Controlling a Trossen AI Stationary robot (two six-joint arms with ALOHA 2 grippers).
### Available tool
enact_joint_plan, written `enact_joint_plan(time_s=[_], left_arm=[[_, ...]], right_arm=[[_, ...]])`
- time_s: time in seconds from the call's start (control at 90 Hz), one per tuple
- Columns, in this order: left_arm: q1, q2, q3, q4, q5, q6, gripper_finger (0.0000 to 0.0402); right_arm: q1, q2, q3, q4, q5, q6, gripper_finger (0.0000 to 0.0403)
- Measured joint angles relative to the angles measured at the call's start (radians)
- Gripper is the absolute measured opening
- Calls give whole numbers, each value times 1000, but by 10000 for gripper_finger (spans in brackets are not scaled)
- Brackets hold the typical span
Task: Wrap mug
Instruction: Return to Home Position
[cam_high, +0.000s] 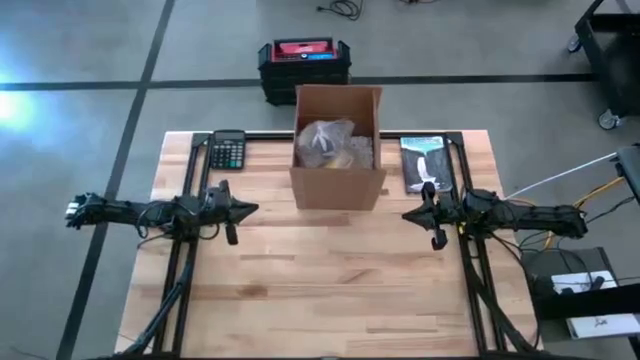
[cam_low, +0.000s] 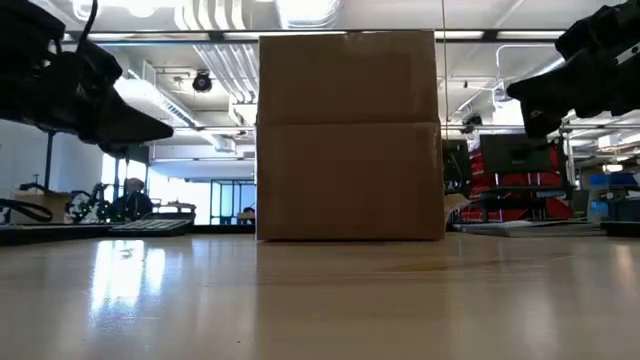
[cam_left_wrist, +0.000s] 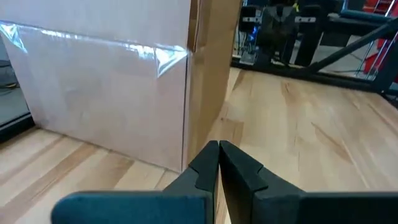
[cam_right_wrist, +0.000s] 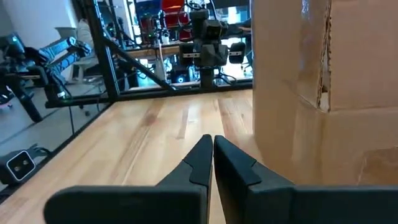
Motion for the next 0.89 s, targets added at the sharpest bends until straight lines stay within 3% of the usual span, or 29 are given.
enact_joint_plan(time_s=[0.889], left_arm=[[0,98,0,0,0,0,0]], right_arm=[[0,0,0,3,-1,0,0]])
